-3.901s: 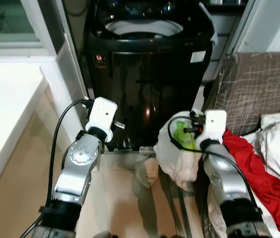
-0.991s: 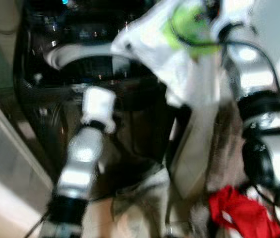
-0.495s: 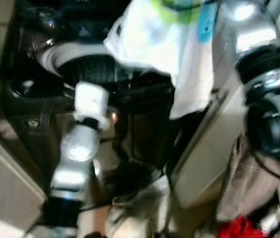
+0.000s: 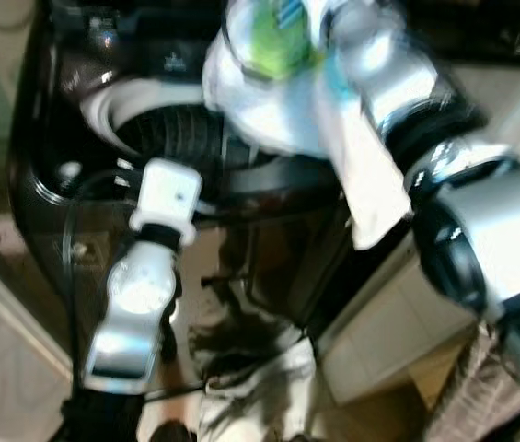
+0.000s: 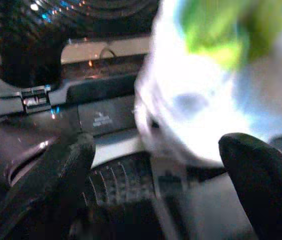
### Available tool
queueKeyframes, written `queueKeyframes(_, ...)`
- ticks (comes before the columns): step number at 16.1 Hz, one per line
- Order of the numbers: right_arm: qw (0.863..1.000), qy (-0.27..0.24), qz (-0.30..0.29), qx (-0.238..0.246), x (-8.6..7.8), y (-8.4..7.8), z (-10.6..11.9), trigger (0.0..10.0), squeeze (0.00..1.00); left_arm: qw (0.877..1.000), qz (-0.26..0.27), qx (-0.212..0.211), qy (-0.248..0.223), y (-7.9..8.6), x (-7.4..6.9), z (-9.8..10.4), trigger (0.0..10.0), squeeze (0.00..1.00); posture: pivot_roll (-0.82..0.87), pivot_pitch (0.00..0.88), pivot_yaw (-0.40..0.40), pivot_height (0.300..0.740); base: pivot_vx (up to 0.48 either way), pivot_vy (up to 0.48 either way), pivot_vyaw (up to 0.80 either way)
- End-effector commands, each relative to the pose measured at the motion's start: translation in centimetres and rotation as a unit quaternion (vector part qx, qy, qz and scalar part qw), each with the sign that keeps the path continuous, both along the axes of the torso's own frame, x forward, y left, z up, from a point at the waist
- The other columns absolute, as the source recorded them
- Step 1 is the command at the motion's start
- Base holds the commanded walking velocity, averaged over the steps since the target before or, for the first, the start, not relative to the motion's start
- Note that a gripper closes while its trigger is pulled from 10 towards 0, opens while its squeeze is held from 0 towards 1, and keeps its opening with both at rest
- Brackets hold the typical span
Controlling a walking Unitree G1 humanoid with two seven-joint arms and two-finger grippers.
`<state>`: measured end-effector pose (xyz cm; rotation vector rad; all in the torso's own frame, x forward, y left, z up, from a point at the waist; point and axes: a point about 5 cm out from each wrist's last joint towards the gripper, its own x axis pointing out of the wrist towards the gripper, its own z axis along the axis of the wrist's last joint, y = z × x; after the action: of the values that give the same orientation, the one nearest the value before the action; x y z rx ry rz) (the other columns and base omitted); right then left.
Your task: Clothes washing
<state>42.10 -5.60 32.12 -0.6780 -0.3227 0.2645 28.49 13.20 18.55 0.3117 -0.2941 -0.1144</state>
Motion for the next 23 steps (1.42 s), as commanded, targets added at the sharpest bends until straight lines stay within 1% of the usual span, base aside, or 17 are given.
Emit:
queueKeyframes(1, 0.996, 0.071, 0.002, -0.055, 0.0, 0.1, -4.3, 10.0, 0.0, 1.0, 0.012, 0.008, -0.004, 0.0, -0.3, 0.4, 10.0, 0.0, 0.18, 0.013, -0.158, 0.732, 0.0, 0.0, 0.0)
queueKeyframes(2, 0.992, 0.114, 0.001, -0.048, -0.1, -0.1, -6.6, 10.0, 0.0, 1.0, 0.01, 0.009, -0.002, -0.1, -0.3, 0.3, 10.0, 0.0, 0.18, 0.013, -0.158, 0.732, 0.0, 0.0, 0.0)
queueKeyframes(3, 0.987, 0.163, 0.002, -0.013, -0.2, -0.4, -8.4, 10.0, 0.0, 1.0, 0.01, 0.009, 0.001, -0.2, -0.3, 0.2, 10.0, 0.0, 0.17, 0.017, -0.155, 0.732, 0.0, 0.0, 0.0)
queueKeyframes(4, 0.983, 0.183, -0.002, 0.01, -0.3, -0.6, -9.1, 10.0, 0.0, 1.0, 0.008, 0.007, 0.002, -0.3, -0.3, 0.2, 10.0, 0.0, 0.17, 0.017, -0.155, 0.732, 0.0, 0.0, 0.0)
queueKeyframes(5, 0.968, 0.224, -0.016, 0.111, -0.2, -1.3, -9.9, 10.0, 1.0, 1.0, 0.007, 0.009, 0.005, -0.4, -0.3, 0.2, 10.0, 0.0, 0.15, 0.021, -0.153, 0.732, 0.0, 0.0, 0.0)
queueKeyframes(6, 0.934, 0.252, -0.025, 0.253, 0.0, -1.9, -9.4, 10.0, 1.0, 1.0, 0.007, 0.008, 0.007, -0.5, -0.2, 0.2, 10.0, 0.0, 0.15, 0.019, -0.153, 0.732, 0.0, 0.0, 0.0)
queueKeyframes(7, 0.913, 0.255, -0.02, 0.318, 0.1, -2.0, -8.8, 10.0, 1.0, 1.0, 0.01, 0.007, 0.006, -0.4, -0.2, 0.2, 10.0, 0.0, 0.15, 0.021, -0.149, 0.732, 0.0, 0.0, 0.0)
queueKeyframes(8, 0.877, 0.263, -0.01, 0.401, 0.2, -2.1, -8.3, 10.0, 1.0, 1.0, 0.015, 0.002, 0.005, -0.3, 0.0, 0.3, 10.0, 0.0, 0.14, 0.02, -0.143, 0.732, 0.0, 0.0, 0.0)
queueKeyframes(9, 0.857, 0.27, -0.01, 0.438, 0.2, -2.2, -8.3, 10.0, 1.0, 1.0, 0.014, 0.007, 0.004, -0.4, 0.1, 0.3, 10.0, 0.0, 0.14, 0.019, -0.141, 0.732, 0.0, 0.0, 0.0)
queueKeyframes(11, 0.839, 0.266, -0.016, 0.474, 0.3, -2.6, -8.4, 10.0, 1.0, 0.999, 0.001, 0.039, 0.002, -0.9, 0.0, 0.1, 10.0, 0.0, 0.13, 0.017, -0.137, 0.732, 0.0, 0.0, 0.0)
queueKeyframes(12, 0.831, 0.261, -0.011, 0.491, 0.3, -2.7, -8.1, 10.0, 1.0, 0.999, 0.002, 0.036, 0.0, -0.8, 0.0, 0.1, 10.0, 0.0, 0.13, 0.016, -0.134, 0.732, 0.0, 0.0, 0.0)
queueKeyframes(13, 0.81, 0.259, -0.007, 0.526, 0.4, -2.8, -7.7, 10.0, 1.0, 0.999, 0.004, 0.032, 0.0, -0.7, 0.1, 0.2, 10.0, 0.0, 0.13, 0.012, -0.133, 0.732, 0.0, 0.0, 0.0)
queueKeyframes(15, 0.759, 0.265, -0.011, 0.594, 0.5, -3.1, -7.5, 10.0, 1.0, 1.0, 0.002, 0.028, 0.001, -0.8, 0.2, 0.1, 10.0, 0.0, 0.12, 0.003, -0.132, 0.732, 0.0, 0.0, 0.0)
queueKeyframes(16, 0.747, 0.271, -0.011, 0.607, 0.4, -3.0, -7.7, 10.0, 1.0, 1.0, 0.002, 0.027, 0.002, -0.9, 0.3, 0.0, 10.0, 0.0, 0.12, 0.0, -0.133, 0.732, 0.0, 0.0, 0.0)
queueKeyframes(18, 0.744, 0.281, -0.011, 0.606, 0.3, -2.7, -8.1, 10.0, 1.0, 1.0, 0.002, 0.025, 0.004, -0.9, 0.3, -0.1, 10.0, 0.0, 0.12, 0.0, -0.137, 0.732, 0.0, 0.0, 0.0)
queueKeyframes(21, 0.731, 0.292, 0.016, 0.617, 0.3, -1.9, -7.6, 10.0, 1.0, 1.0, 0.002, 0.024, 0.005, -1.0, 0.3, -0.3, 10.0, 0.0, 0.12, 0.0, -0.145, 0.732, 0.0, 0.0, 0.0)
queueKeyframes(23, 0.731, 0.292, 0.016, 0.617, 0.3, -1.9, -7.6, 10.0, 1.0, 1.0, 0.002, 0.024, 0.005, -1.0, 0.3, -0.3, 10.0, 0.0, 0.12, 0.0, -0.145, 0.732, 0.0, 0.0, 0.0)
